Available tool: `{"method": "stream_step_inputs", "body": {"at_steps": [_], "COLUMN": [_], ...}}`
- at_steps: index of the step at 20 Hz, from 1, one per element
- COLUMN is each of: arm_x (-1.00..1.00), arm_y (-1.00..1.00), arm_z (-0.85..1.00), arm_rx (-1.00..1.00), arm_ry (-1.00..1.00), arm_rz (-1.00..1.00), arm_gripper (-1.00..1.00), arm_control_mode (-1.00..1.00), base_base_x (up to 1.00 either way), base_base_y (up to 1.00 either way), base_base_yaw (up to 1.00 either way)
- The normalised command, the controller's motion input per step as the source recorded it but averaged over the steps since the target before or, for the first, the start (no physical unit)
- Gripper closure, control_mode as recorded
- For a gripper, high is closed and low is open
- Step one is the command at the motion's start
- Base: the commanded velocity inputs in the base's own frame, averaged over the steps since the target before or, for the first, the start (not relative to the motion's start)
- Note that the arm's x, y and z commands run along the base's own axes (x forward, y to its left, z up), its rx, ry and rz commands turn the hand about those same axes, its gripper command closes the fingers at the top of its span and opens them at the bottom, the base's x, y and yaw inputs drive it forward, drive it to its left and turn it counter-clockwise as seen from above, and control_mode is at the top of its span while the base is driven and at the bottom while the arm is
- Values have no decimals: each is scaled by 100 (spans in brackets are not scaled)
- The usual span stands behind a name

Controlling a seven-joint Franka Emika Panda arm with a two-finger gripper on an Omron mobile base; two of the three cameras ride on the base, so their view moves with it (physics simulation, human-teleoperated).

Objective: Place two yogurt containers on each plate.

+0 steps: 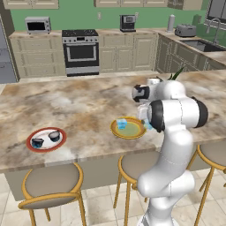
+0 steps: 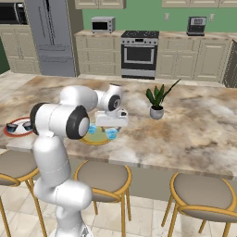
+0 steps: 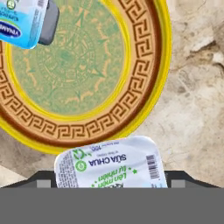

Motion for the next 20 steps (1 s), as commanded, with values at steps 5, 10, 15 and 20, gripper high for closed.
{"method": "stream_step_inputs", "body": {"at_steps": [5,10,15,20], "arm_x": [2,18,15,14], "arm_y": [52,45,16,2], "arm_z": [2,0,-1,-18], "arm_rx": [1,0,1,2], "arm_ry": [3,3,0,-3], "arm_rz": [0,0,1,2], "arm_gripper": [100,100,100,100], "arm_control_mode": [-100,-100,-100,-100], "base_base_x": [0,0,0,0], "base_base_y": [0,0,0,0], "base_base_yaw": [0,0,0,0]}}
